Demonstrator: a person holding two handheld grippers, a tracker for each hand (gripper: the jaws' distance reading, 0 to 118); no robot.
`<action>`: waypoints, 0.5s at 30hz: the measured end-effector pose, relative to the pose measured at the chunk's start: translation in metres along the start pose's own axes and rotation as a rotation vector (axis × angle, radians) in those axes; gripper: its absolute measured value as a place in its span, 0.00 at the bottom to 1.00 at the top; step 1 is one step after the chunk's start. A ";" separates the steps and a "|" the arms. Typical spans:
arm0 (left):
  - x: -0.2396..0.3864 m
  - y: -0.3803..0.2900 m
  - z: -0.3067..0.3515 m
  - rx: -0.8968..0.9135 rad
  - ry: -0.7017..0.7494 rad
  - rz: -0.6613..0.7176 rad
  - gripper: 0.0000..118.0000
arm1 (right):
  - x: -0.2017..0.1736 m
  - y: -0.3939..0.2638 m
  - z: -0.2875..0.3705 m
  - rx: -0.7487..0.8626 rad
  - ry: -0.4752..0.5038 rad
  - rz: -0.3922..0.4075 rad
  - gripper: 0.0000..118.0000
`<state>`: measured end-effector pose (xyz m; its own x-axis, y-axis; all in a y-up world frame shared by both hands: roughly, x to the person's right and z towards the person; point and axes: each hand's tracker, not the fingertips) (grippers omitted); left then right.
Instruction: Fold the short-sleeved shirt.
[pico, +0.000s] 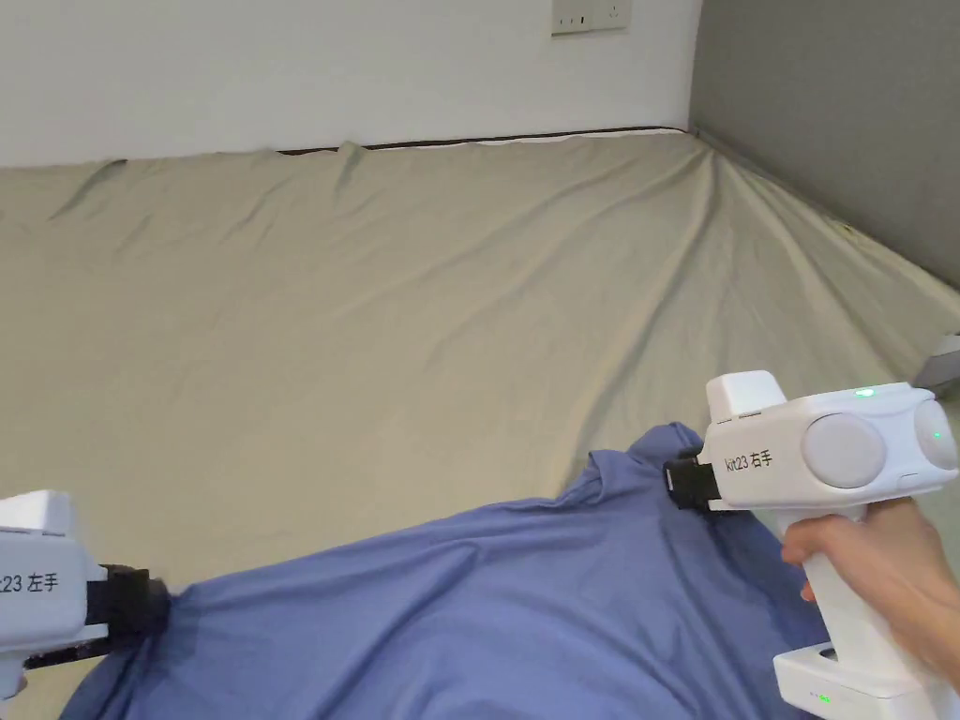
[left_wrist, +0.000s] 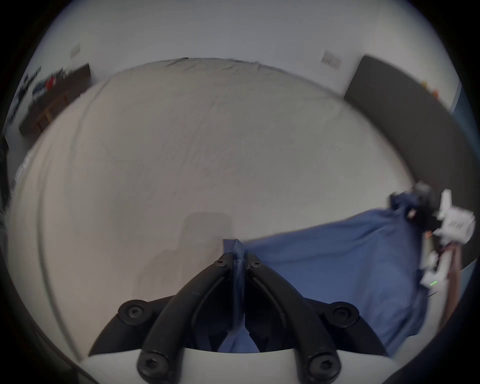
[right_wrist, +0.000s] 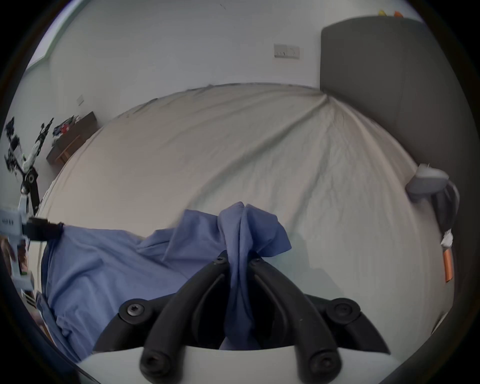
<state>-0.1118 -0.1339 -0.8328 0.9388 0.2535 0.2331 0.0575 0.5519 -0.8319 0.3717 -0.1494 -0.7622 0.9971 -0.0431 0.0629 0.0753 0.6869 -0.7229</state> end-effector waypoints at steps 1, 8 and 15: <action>0.002 -0.001 0.011 0.038 -0.055 0.033 0.04 | -0.001 0.000 0.013 0.035 0.033 -0.007 0.06; 0.019 -0.030 0.101 0.152 -0.008 -0.064 0.05 | -0.020 -0.026 0.146 0.261 0.112 -0.053 0.06; 0.018 -0.118 0.186 0.223 0.031 -0.036 0.05 | -0.056 -0.110 0.241 0.267 0.032 -0.029 0.06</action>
<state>-0.1652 -0.0470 -0.6367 0.9477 0.2080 0.2422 0.0177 0.7231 -0.6905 0.3049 -0.0481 -0.5202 0.9948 -0.0856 0.0561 0.1022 0.8517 -0.5139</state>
